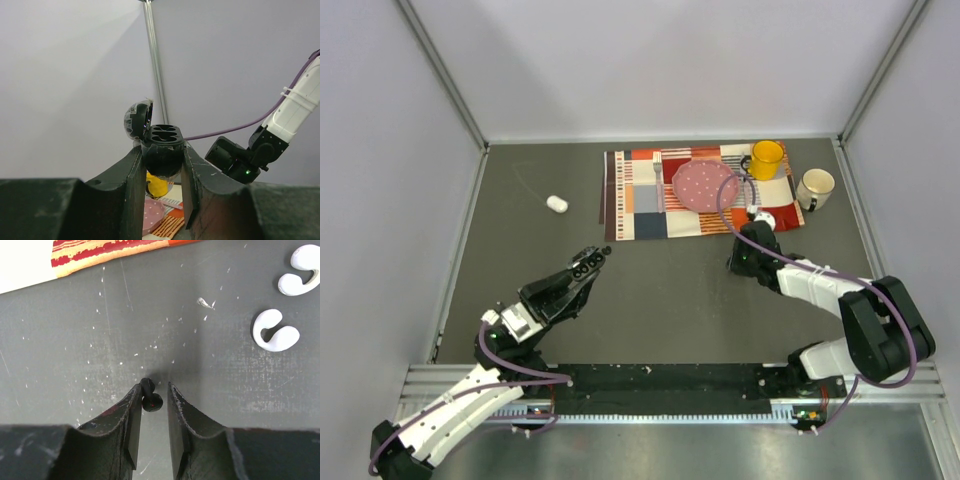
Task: Insert the wireless bluetooth earbuds into the charging case
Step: Pick up the earbud from the center of the board.
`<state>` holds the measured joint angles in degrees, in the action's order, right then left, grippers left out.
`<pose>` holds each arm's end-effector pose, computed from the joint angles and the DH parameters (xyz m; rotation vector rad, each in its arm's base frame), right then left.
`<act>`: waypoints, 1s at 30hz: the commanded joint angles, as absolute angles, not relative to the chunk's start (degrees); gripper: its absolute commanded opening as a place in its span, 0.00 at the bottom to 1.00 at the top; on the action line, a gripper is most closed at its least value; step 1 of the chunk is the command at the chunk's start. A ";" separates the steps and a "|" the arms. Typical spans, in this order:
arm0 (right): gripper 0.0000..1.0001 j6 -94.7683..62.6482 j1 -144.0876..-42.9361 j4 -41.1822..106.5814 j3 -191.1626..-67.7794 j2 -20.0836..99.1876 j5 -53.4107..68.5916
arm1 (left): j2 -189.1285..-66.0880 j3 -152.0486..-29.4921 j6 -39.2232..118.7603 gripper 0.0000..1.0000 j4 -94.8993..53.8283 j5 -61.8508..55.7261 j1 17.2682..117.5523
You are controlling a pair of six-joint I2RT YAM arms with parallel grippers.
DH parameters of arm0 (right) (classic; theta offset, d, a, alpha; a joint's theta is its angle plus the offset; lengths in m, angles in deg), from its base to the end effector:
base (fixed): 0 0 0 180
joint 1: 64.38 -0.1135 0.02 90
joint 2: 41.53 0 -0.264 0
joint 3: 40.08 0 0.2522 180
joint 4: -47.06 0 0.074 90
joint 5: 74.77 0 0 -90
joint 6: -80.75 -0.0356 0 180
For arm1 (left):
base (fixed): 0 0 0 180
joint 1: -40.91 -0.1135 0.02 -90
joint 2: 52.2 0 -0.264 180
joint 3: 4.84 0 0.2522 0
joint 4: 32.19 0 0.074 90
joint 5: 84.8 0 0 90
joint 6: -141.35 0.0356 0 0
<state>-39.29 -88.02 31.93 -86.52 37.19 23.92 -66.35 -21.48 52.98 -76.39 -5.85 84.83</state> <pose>0.2362 0.0975 0.1573 0.2050 2.3930 0.2597 0.0606 -0.0678 0.2683 0.4733 0.6404 -0.7727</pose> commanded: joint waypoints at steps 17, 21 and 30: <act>0.26 -35.61 -88.82 28.99 -88.38 35.64 22.35 | -65.30 -15.44 52.84 0.00 -77.06 -5.17 84.68; 0.24 -35.70 -88.82 28.46 -88.82 35.55 22.53 | -65.12 -15.44 52.67 0.00 -76.88 -5.26 84.68; 0.23 -35.52 -88.91 27.50 -89.26 33.80 22.70 | -64.33 -15.26 52.84 0.00 -76.18 -4.91 84.68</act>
<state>-36.25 -88.24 28.43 -86.61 36.27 21.82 -65.39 -21.48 52.95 -75.18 -5.81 84.83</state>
